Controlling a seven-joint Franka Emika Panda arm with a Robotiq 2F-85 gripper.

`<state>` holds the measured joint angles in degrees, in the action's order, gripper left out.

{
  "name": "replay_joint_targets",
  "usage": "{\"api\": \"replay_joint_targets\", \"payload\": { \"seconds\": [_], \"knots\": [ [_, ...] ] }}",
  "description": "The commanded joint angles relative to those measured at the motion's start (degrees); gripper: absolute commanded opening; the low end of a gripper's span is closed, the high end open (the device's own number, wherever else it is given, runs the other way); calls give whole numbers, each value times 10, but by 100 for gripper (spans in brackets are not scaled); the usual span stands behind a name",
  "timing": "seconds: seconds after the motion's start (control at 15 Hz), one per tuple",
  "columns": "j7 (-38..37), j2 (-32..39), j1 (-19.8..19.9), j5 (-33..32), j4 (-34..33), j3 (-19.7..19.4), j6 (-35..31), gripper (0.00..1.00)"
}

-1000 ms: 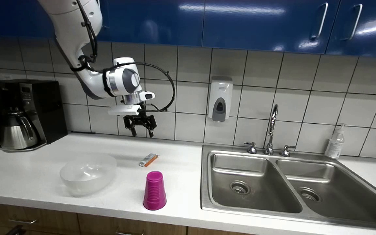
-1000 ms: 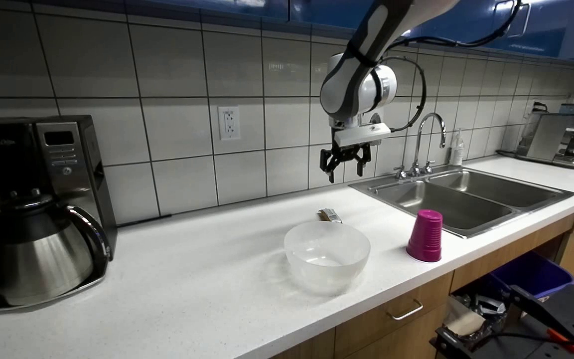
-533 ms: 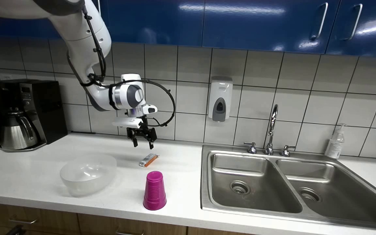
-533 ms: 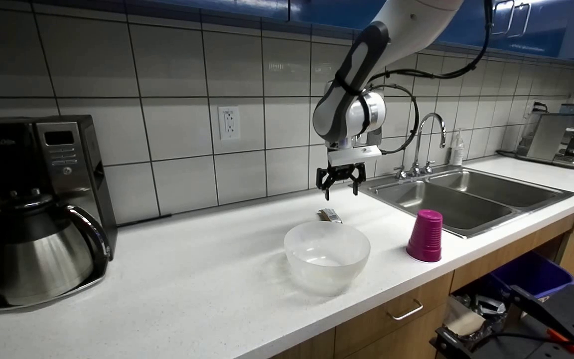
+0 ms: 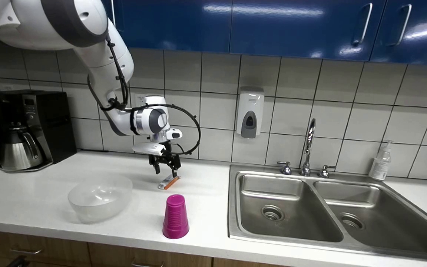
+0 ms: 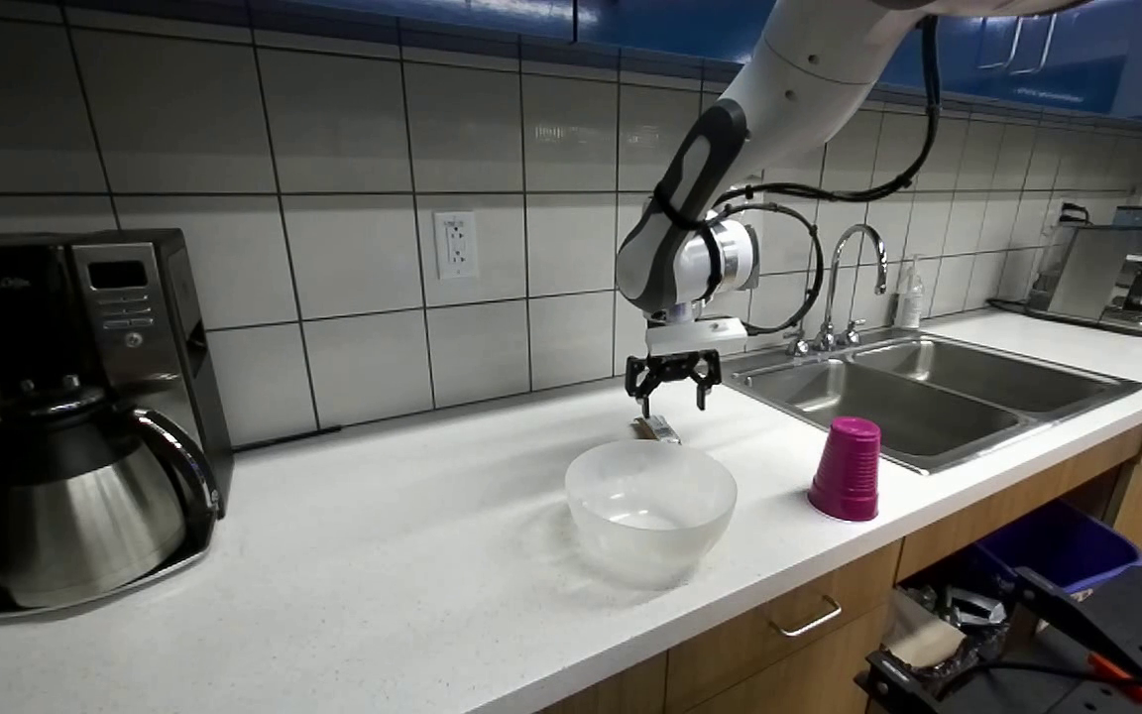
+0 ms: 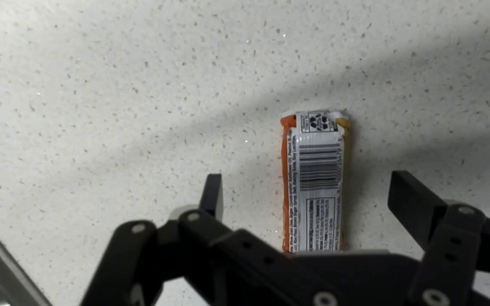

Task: Pick up the candy bar and then put it in the bowl

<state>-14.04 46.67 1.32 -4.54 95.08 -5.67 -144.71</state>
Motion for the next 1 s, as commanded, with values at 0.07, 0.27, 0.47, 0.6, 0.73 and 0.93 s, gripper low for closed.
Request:
{"api": "replay_joint_targets", "payload": {
  "seconds": [0.07, 0.27, 0.47, 0.6, 0.73, 0.93],
  "knots": [
    [7, 53, 2, 19, -70, -5, 11, 100],
    [8, 80, 4, 24, -103, -6, 16, 100],
    [9, 105, 5, 26, -133, -6, 22, 100],
    [8, 119, 5, 26, -149, -6, 23, 100],
    [8, 129, 4, 27, -163, -5, 23, 100],
    [11, 133, 6, 31, -174, -3, 28, 100]
  ]
}}
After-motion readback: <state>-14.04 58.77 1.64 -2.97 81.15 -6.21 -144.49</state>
